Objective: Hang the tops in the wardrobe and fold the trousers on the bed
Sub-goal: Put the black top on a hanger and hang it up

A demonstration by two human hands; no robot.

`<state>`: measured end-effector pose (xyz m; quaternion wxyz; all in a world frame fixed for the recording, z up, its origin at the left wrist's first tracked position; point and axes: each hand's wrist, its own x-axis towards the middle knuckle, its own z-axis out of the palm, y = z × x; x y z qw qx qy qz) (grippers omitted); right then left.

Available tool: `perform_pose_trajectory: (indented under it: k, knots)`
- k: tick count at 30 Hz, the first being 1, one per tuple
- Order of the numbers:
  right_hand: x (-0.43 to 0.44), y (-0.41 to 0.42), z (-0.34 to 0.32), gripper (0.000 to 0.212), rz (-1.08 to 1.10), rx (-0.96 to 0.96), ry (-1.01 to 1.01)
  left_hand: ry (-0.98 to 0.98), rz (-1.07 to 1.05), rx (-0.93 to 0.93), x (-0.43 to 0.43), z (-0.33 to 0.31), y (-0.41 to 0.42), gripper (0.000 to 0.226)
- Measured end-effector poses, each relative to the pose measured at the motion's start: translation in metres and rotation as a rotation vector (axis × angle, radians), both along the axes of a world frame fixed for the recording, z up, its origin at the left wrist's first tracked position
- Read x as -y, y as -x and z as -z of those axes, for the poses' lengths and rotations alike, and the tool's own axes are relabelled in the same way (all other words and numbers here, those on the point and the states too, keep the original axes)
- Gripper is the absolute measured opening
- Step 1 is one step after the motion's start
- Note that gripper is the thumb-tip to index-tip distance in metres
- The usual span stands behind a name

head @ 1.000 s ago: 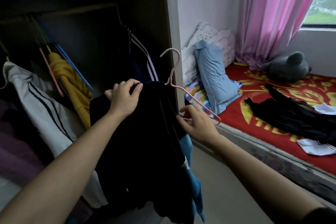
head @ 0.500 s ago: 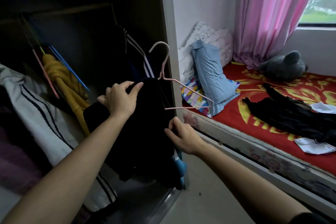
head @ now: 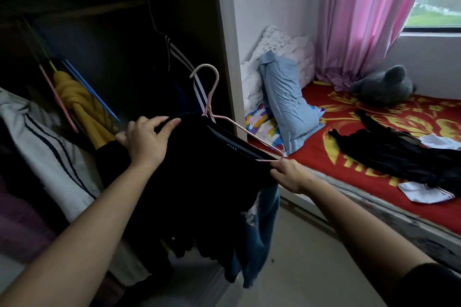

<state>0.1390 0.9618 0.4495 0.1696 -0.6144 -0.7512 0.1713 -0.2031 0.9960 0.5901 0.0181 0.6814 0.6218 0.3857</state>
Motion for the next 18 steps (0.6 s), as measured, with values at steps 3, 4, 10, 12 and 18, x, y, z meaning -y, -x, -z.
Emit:
perform_pose_trajectory:
  k: [3, 4, 10, 12, 18]
  knots:
    - [0.001, -0.006, -0.003, 0.022, 0.016, 0.06, -0.02, 0.029, 0.025, 0.06, 0.003, 0.007, 0.003, 0.039]
    - [0.001, -0.008, -0.005, 0.023, 0.025, 0.076, -0.039, 0.026, 0.036, 0.057, 0.004, 0.009, 0.003, 0.038]
    - [0.01, -0.02, -0.023, 0.035, 0.095, 0.125, -0.23, 0.022, 0.075, -0.154, 0.003, 0.02, 0.021, 0.048]
    - [0.012, -0.012, -0.034, 0.043, 0.117, 0.088, -0.361, 0.037, 0.095, -0.088, 0.004, 0.022, 0.017, 0.047]
    - [-0.005, 0.029, -0.086, 0.046, -0.084, 0.148, -0.624, 0.089, 0.189, -0.018, 0.009, 0.028, -0.013, 0.033]
